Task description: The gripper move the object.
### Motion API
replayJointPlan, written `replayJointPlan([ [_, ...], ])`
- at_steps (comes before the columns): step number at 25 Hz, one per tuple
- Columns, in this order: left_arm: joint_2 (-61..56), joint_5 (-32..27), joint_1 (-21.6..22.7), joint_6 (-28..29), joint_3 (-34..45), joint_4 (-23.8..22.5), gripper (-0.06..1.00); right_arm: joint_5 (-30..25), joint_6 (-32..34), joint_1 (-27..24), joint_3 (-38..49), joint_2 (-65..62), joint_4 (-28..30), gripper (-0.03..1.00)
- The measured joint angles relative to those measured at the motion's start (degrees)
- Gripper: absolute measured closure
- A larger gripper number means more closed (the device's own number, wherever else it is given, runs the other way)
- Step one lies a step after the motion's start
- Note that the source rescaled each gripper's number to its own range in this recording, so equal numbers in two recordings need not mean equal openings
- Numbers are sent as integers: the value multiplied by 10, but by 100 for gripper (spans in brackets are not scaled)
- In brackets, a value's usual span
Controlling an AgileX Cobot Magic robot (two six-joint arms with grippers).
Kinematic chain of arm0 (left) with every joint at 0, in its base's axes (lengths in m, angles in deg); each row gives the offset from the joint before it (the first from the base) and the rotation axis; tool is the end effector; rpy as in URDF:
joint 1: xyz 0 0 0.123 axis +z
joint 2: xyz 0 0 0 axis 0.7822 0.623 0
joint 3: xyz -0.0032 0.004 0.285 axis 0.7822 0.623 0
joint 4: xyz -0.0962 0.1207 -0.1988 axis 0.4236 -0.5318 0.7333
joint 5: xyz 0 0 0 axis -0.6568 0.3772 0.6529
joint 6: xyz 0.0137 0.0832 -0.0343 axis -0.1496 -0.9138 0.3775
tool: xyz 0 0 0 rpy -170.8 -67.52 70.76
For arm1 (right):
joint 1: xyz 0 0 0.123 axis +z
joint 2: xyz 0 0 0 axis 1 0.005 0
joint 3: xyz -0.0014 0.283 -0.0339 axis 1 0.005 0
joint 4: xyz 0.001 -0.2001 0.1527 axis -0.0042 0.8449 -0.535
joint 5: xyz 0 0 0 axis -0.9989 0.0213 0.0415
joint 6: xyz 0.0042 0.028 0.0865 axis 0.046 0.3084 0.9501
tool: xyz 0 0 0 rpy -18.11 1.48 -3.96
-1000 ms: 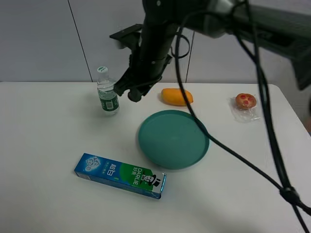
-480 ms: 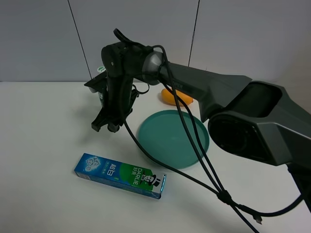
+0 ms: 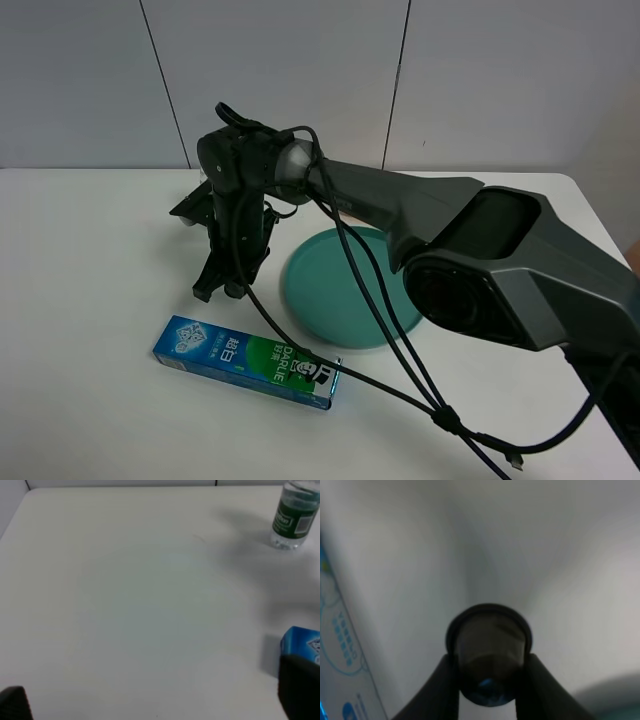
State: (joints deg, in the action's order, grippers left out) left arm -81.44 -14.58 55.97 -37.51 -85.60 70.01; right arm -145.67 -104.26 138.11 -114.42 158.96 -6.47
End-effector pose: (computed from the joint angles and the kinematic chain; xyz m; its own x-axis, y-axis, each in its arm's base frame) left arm -0.0063 0.0047 0.2796 -0.4322 -0.0629 -0.8996 -0.1426 0.9898 -0.0007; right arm 0.3372 0.3880 0.1347 -0.4268 -0.8923 -0.1471 -0.9032 0.4288 0.0198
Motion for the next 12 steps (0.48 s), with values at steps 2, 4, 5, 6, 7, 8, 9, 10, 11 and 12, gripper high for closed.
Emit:
replayJointPlan([
  [2, -1, 0, 0, 0, 0, 0, -6, -1, -28, 1, 0, 1, 0, 96],
  [4, -1, 0, 0, 0, 0, 0, -6, -1, -55, 1, 0, 1, 0, 96],
  [5, -1, 0, 0, 0, 0, 0, -6, -1, -72, 1, 0, 1, -1, 96],
  [6, -1, 0, 0, 0, 0, 0, -6, -1, -90, 1, 0, 1, -1, 96],
  [7, -1, 0, 0, 0, 0, 0, -6, -1, -107, 1, 0, 1, -2, 96],
  [8, -1, 0, 0, 0, 0, 0, -6, -1, -126, 1, 0, 1, -3, 96],
  [9, -1, 0, 0, 0, 0, 0, -6, -1, -143, 1, 0, 1, -7, 96],
  [10, -1, 0, 0, 0, 0, 0, -6, -1, -157, 1, 0, 1, -9, 96],
  [11, -1, 0, 0, 0, 0, 0, -6, -1, -166, 1, 0, 1, -10, 96],
  [12, -1, 0, 0, 0, 0, 0, -6, -1, -174, 1, 0, 3, -10, 96],
])
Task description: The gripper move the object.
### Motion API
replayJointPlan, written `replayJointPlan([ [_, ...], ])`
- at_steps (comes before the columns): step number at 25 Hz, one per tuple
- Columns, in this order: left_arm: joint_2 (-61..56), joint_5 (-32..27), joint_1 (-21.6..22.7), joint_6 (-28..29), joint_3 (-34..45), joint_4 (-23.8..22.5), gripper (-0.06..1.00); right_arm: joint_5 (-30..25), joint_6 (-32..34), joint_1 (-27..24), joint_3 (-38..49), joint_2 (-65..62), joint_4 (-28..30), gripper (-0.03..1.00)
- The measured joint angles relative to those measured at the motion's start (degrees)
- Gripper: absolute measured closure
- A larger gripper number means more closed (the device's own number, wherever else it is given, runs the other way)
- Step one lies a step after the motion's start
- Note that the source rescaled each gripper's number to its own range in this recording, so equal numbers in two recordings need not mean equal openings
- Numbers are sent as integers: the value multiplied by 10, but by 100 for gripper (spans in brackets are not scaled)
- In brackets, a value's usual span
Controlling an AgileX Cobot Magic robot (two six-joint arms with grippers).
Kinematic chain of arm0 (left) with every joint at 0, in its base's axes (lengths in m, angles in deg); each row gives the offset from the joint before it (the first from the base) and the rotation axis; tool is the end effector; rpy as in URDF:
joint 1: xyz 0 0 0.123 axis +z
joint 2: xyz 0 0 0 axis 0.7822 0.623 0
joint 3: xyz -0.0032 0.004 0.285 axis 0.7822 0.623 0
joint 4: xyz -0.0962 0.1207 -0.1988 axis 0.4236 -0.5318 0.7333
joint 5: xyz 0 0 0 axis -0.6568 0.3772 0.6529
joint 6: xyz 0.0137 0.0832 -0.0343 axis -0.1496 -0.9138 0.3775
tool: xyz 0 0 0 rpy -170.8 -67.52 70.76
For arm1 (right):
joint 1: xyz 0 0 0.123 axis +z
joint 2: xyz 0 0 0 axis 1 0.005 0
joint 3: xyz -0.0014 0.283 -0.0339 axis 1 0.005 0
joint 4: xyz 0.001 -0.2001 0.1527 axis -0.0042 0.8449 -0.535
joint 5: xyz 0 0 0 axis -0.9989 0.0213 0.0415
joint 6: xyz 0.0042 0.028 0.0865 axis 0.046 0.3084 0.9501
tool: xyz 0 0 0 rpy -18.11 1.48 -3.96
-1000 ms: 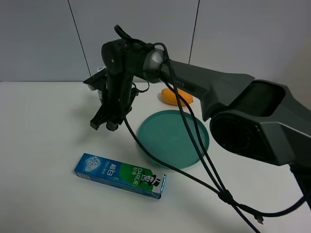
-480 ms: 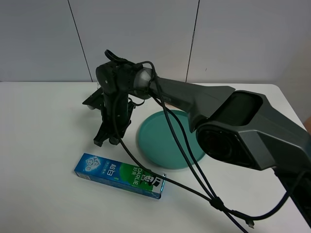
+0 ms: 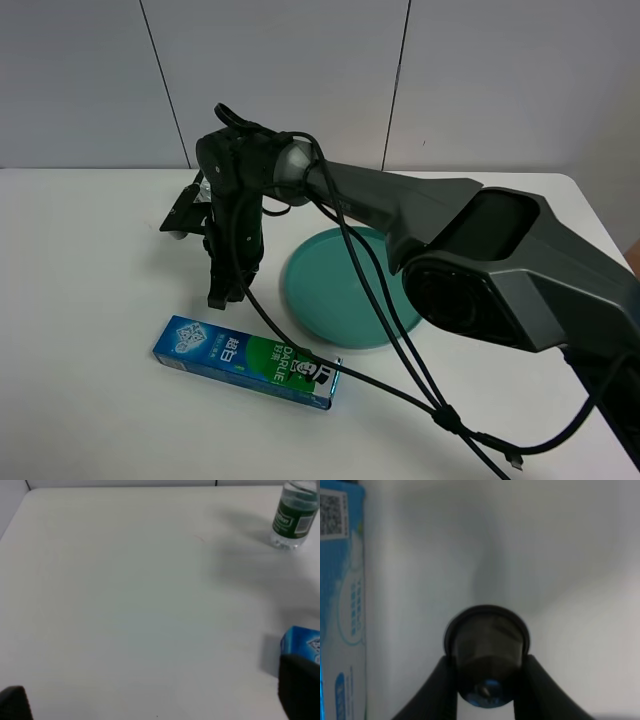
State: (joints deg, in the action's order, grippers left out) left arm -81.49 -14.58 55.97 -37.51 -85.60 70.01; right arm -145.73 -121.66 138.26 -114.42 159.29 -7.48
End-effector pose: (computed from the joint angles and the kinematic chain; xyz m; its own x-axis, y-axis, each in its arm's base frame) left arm -0.0064 0.0047 0.2796 -0.4314 -0.0628 -0.9000 -0.1426 0.9898 -0.0007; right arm 0.3350 0.3898 0.1318 -0.1408 -0.9786 -0.1500 -0.9896 0.1435 -0.0069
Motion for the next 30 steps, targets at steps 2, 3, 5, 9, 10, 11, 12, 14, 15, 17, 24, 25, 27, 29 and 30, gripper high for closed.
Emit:
replayJointPlan([
  [2, 0, 0, 0, 0, 0, 0, -6, 0, -8, 0, 0, 5, -1, 96],
  [3, 0, 0, 0, 0, 0, 0, -6, 0, -9, 0, -1, 9, -1, 96],
  [5, 0, 0, 0, 0, 0, 0, -6, 0, -10, 3, -1, 19, -1, 96],
  [9, 0, 0, 0, 0, 0, 0, -6, 0, -11, 6, -1, 27, -1, 96],
  [10, 0, 0, 0, 0, 0, 0, -6, 0, -11, 6, -1, 28, -1, 96],
  [11, 0, 0, 0, 0, 0, 0, -6, 0, -11, 6, -1, 28, -1, 96],
  [12, 0, 0, 0, 0, 0, 0, -6, 0, -11, 6, -1, 28, 0, 96],
  [14, 0, 0, 0, 0, 0, 0, -6, 0, -7, 6, -1, 28, 0, 96],
  [15, 0, 0, 0, 0, 0, 0, -6, 0, -3, 6, -1, 28, 1, 96],
  [17, 0, 0, 0, 0, 0, 0, -6, 0, 3, 6, -1, 28, 2, 96],
  [24, 0, 0, 0, 0, 0, 0, -6, 2, 103, 6, -1, 25, 4, 40],
  [25, 0, 0, 0, 0, 0, 0, -6, 8, 111, 6, -1, 22, 4, 23],
  [27, 0, 0, 0, 0, 0, 0, -6, 14, 120, 6, -1, 17, 3, 7],
  [29, 0, 0, 0, 0, 0, 0, -6, 12, 125, 6, -1, 15, -2, 0],
  [30, 0, 0, 0, 0, 0, 0, -6, 10, 126, 6, -1, 15, -2, -1],
])
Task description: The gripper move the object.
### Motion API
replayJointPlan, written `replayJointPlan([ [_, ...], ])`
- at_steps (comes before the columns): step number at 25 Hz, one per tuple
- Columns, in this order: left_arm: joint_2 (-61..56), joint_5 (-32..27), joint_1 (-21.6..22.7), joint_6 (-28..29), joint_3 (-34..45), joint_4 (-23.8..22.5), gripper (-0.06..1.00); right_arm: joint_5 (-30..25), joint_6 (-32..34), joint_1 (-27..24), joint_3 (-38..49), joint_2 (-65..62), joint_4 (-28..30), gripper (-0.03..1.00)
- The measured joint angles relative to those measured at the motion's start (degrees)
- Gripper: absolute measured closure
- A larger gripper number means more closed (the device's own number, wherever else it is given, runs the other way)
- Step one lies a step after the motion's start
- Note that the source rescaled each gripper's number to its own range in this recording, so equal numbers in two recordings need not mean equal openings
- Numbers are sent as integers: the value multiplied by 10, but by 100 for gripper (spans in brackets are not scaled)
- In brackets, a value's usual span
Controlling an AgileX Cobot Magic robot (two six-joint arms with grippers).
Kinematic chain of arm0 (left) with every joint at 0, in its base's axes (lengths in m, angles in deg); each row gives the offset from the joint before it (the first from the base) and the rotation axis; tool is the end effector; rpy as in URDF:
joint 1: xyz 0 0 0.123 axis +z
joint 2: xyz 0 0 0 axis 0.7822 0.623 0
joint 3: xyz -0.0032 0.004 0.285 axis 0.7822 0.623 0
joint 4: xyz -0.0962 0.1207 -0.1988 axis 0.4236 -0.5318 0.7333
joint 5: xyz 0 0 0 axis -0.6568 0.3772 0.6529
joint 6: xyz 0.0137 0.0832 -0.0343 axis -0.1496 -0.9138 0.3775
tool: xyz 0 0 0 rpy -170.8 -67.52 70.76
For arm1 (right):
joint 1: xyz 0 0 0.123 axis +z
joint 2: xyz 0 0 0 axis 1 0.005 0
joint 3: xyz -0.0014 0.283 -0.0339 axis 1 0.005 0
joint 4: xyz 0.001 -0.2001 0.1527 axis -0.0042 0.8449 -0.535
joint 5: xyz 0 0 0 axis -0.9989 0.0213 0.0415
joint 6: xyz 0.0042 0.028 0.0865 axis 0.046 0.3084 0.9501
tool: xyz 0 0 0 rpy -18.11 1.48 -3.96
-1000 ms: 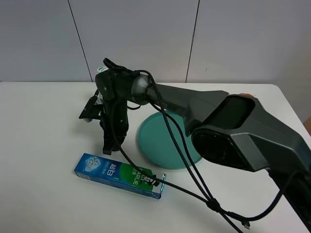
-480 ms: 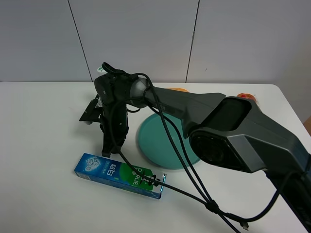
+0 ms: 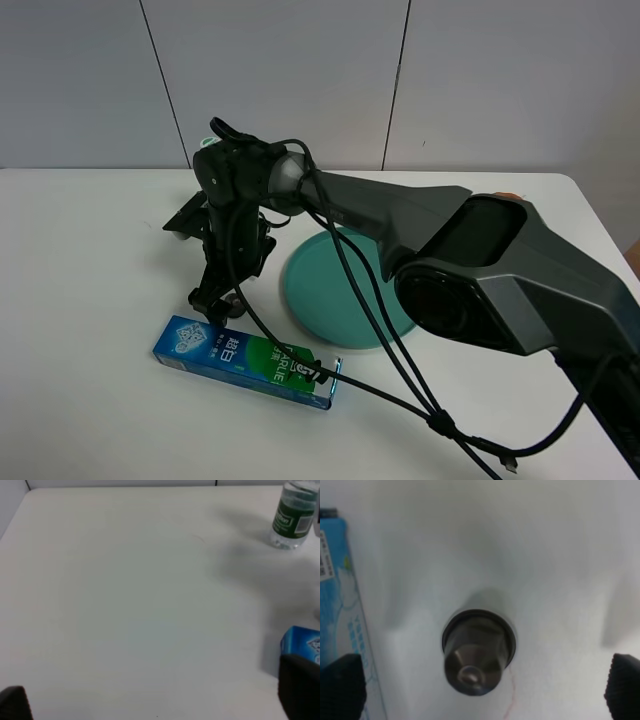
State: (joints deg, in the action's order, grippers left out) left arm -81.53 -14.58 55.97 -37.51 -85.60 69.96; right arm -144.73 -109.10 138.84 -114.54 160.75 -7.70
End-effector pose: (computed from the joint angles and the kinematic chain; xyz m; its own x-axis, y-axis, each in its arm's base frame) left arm -0.0066 0.0048 0.2796 -0.4308 -0.0623 -0.9003 -0.1431 0.9897 -0.0001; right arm 0.3321 0.3948 0.1195 -0.3464 -0.9270 -0.1436 -0.9379 0.3456 0.0311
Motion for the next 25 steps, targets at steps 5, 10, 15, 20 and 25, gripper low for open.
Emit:
replayJointPlan([
  [5, 0, 0, 0, 0, 0, 0, -6, -4, 6, 0, 0, -14, -3, -3],
  [10, 0, 0, 0, 0, 0, 0, -6, -6, 57, 0, 0, -92, 0, -3],
  [15, 0, 0, 0, 0, 0, 0, -6, -6, 157, 0, 0, -202, 2, -3],
  [20, 0, 0, 0, 0, 0, 0, -6, -7, 205, -12, 1, -284, 1, -3],
  [25, 0, 0, 0, 0, 0, 0, -6, -4, 207, -58, 66, -371, 1, -3],
])
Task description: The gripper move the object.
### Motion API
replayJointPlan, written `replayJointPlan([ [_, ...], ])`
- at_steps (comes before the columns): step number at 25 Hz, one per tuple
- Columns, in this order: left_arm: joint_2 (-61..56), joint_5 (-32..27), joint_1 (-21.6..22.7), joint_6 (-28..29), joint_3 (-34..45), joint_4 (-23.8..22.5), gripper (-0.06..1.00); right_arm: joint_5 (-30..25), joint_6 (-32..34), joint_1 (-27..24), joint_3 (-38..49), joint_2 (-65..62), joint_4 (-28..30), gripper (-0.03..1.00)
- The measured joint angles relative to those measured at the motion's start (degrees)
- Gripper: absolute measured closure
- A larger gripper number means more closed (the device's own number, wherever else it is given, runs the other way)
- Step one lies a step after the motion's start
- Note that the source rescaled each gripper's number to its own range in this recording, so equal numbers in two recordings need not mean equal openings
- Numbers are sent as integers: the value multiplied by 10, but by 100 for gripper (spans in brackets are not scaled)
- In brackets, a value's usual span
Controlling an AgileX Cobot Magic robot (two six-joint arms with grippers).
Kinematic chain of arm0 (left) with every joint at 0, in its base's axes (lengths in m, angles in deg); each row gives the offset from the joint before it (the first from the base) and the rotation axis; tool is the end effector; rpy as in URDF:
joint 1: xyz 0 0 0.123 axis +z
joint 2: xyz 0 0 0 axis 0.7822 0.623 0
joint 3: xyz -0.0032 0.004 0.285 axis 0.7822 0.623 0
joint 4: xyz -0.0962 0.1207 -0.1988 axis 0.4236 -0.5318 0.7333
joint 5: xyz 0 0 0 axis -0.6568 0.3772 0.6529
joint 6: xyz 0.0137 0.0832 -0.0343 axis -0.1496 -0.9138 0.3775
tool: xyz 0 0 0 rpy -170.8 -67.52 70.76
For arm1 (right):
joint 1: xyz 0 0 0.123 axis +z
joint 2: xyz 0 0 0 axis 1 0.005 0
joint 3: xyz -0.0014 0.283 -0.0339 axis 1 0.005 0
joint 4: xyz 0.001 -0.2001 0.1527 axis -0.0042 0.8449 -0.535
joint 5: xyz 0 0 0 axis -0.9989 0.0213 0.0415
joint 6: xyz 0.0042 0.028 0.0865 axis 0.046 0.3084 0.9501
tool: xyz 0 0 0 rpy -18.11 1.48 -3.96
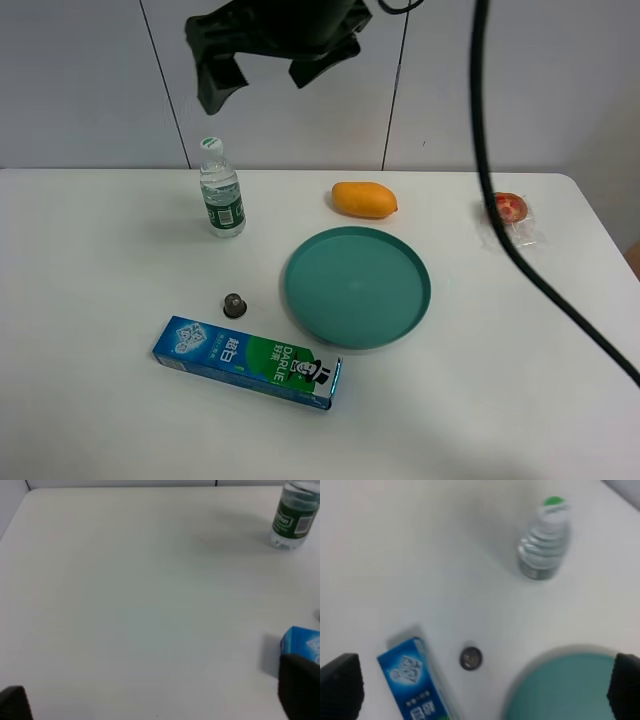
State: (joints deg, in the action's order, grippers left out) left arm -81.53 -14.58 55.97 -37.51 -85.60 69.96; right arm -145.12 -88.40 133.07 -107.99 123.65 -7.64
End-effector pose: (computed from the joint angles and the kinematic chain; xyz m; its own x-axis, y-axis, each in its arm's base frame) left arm -0.0066 0.0048 0.2796 -0.4308 -0.0623 -0.9003 -0.1431 0.9897 -0.0001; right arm 0.2985 0.2918 0.3981 -0.5838 -0.5413 -0.6052 -0.7148 0.6961 0.0670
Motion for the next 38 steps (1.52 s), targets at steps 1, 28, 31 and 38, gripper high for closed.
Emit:
replayJointPlan([
  [1, 0, 0, 0, 0, 0, 0, -6, 0, -1, -12, 21, -20, 1, -3],
  [28, 0, 0, 0, 0, 0, 0, -6, -1, -25, -464, 612, -659, 27, -3],
  [31, 0, 0, 0, 0, 0, 0, -6, 5, -22, -464, 676, -727, 27, -3],
  [38, 0, 0, 0, 0, 0, 0, -6, 81, -22, -464, 824, -903, 27, -3],
])
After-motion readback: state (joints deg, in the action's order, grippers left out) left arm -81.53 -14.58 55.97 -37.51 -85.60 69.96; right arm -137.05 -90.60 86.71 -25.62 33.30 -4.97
